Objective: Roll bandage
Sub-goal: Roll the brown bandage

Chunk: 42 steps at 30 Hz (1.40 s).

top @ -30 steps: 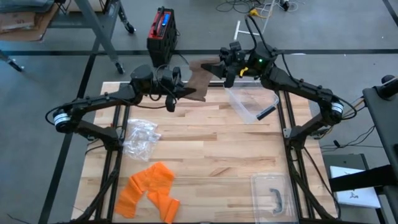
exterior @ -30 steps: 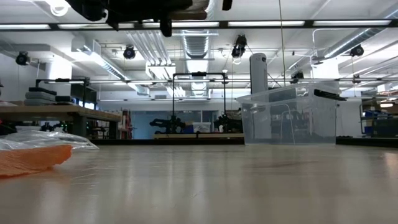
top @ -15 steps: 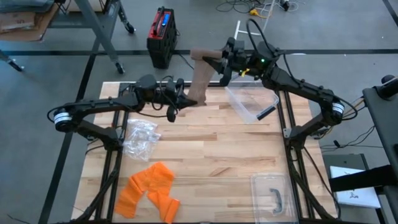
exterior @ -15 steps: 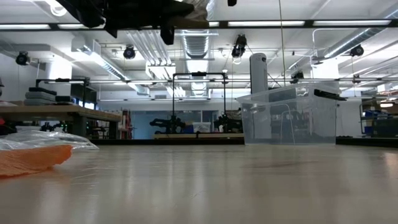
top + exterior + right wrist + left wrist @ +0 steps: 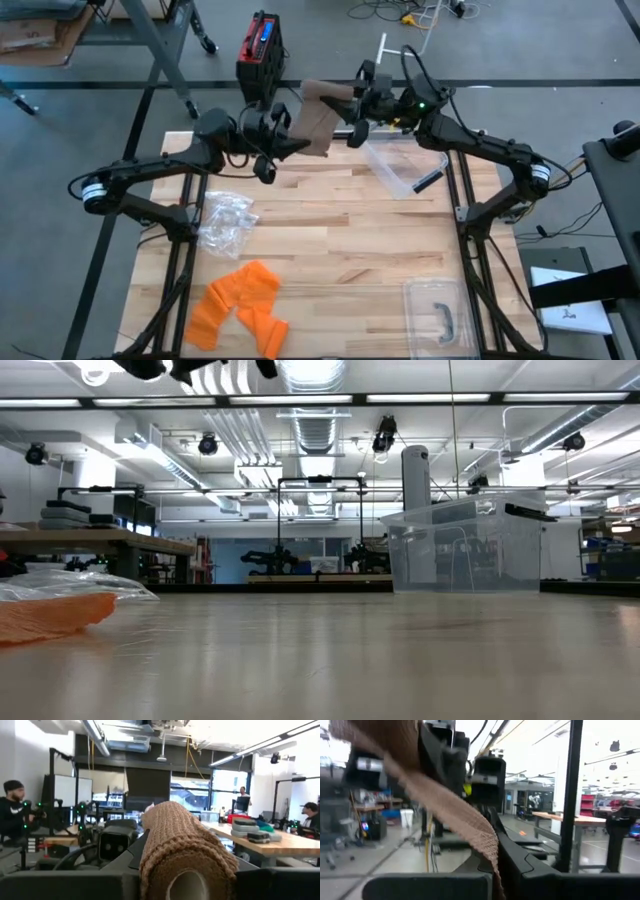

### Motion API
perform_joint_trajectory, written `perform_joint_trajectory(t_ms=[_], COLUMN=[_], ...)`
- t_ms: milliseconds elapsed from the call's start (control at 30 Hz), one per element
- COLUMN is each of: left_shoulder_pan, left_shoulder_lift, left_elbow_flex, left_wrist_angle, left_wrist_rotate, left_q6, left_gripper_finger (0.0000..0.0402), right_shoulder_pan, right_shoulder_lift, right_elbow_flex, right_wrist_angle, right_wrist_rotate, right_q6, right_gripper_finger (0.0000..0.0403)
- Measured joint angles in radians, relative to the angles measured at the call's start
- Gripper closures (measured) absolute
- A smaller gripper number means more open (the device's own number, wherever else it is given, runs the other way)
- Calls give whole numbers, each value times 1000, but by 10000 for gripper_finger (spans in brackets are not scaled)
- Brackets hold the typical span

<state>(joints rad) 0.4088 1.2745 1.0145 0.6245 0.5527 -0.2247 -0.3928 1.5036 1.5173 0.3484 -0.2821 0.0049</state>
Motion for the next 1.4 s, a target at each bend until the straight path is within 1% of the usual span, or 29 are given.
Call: perform_joint_trajectory(t_ms=[100,233,333,467,567,633,700,833,900,967,1067,1167,1200,1333,1400], left_shoulder_pan=[6,10,10,13,21,30,49,110,139,166,185,188,188,189,188], left_shoulder_lift=[15,16,12,-6,-20,-29,-49,-82,-83,-83,-66,-33,-19,45,74], left_elbow_flex=[49,85,90,89,88,87,86,95,113,136,174,213,231,307,340], left_wrist_angle=[-24,-62,-121,-197,-286,-324,-338,-336,-344,-358,-356,-365,-365,-365,-392], left_wrist_rotate=[-4,56,62,64,60,35,13,9,9,33,73,81,91,194,202], left_q6=[6,6,5,5,29,47,61,54,38,34,45,97,105,92,86], left_gripper_finger=[401,401,391,355,315,286,258,210,188,170,149,136,134,133,137], right_shoulder_pan=[14,18,18,20,20,20,20,20,20,22,22,22,22,22,22], right_shoulder_lift=[0,0,0,0,0,0,0,-1,-2,-2,-2,-2,-2,-2,-2], right_elbow_flex=[0,0,0,0,0,0,0,0,0,0,0,0,0,0,0], right_wrist_angle=[-7,-26,-31,-31,-29,-29,-29,-29,-29,-29,-29,-29,-30,-42,-52], right_wrist_rotate=[1,-4,-3,-14,-15,-34,-56,-113,-120,-120,-119,-119,-119,-119,-119], right_q6=[-26,-97,-157,-189,-213,-233,-250,-277,-289,-324,-366,-389,-400,-436,-451], right_gripper_finger=[307,315,319,314,309,310,314,318,316,313,314,317,318,316,314])
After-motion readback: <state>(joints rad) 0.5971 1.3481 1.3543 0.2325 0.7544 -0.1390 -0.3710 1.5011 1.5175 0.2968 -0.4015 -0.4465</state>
